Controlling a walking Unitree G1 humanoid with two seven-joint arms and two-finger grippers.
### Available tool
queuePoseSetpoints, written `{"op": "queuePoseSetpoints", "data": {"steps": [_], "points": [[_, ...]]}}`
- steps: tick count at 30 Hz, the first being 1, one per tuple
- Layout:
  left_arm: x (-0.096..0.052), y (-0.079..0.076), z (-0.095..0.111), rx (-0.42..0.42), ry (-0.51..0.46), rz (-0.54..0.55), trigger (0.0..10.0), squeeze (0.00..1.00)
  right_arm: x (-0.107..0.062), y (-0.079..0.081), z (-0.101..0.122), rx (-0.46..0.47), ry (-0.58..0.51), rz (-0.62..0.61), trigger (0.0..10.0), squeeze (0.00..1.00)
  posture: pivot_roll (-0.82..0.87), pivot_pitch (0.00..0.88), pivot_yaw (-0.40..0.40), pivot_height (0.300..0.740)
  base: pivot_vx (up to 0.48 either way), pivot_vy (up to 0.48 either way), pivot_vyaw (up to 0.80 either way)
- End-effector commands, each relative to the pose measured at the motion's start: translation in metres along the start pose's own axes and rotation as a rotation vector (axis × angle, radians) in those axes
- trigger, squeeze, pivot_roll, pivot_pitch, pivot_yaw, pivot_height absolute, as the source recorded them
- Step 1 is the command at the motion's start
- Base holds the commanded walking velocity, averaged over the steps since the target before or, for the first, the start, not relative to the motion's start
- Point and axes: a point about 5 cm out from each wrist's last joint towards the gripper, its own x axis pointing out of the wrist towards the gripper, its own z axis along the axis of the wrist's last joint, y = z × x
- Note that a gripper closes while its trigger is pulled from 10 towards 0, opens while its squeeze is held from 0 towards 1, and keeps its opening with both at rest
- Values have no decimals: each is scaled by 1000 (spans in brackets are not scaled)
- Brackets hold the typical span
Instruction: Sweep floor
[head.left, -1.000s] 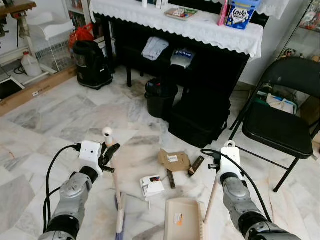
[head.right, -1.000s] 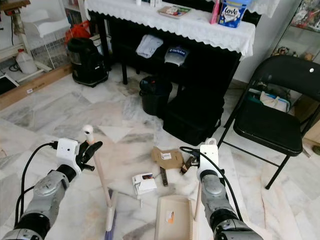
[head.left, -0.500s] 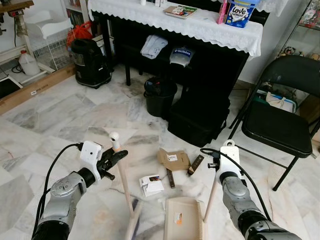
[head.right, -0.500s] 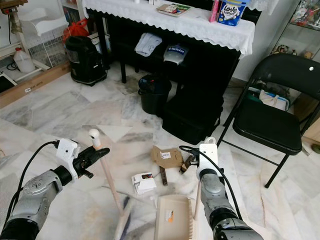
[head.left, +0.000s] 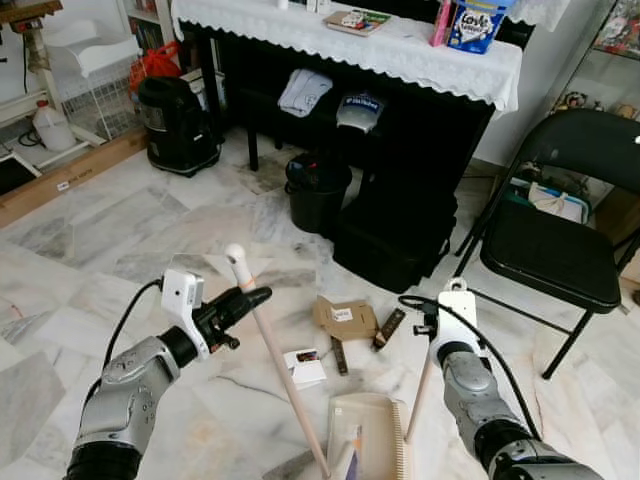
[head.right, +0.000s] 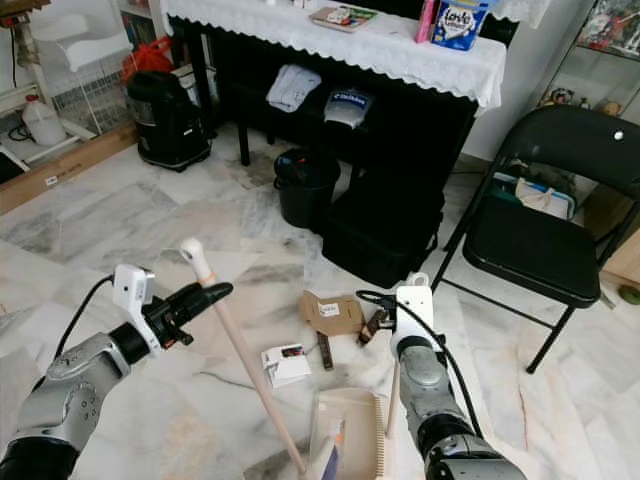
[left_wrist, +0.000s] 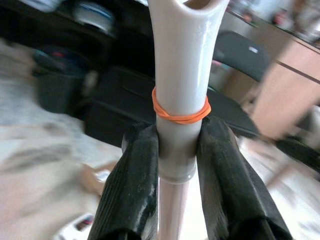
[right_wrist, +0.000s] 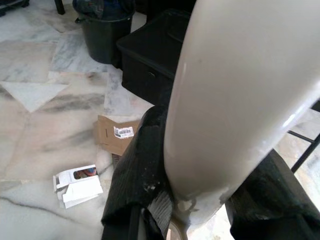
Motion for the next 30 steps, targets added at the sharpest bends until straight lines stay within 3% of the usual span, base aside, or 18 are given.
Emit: {"op": "queuePoseSetpoints", "data": {"steps": [1, 3, 7, 14, 20, 23, 27, 30], "points": [[2, 9, 21, 65, -101, 94, 10000, 0, -1, -1, -6, -25, 37, 4, 10000, 0, 68, 62, -114, 740, 0, 0, 0], [1, 16, 29, 100, -144, 176, 10000, 0, -1, -1, -6, -25, 36, 5, 10000, 0, 69, 61, -114, 740, 0, 0, 0], [-1, 16, 34, 139, -165, 218, 10000, 0, -1, -1, -6, -26, 37, 4, 10000, 0, 69, 61, -114, 740, 0, 0, 0], [0, 6, 10, 239, -63, 214, 10000, 0, -1, -1, -5, -23, 31, 2, 10000, 0, 64, 52, -106, 740, 0, 0, 0], [-10, 8, 1, 270, -29, 240, 10000, 0, 0, 1, 2, 30, -18, 16, 10000, 0, 68, 48, -102, 740, 0, 0, 0], [-14, 12, 3, 274, -40, 271, 10000, 0, 0, 4, 6, 62, -44, 38, 10000, 0, 71, 45, -101, 740, 0, 0, 0], [-23, 26, 19, 264, -154, 424, 10000, 0, 0, 9, 8, 79, -56, 62, 10000, 0, 74, 42, -100, 740, 0, 0, 0], [-25, 27, 26, 229, -192, 446, 10000, 0, 0, 10, 8, 104, -57, 76, 10000, 0, 80, 43, -101, 740, 0, 0, 0]]}}
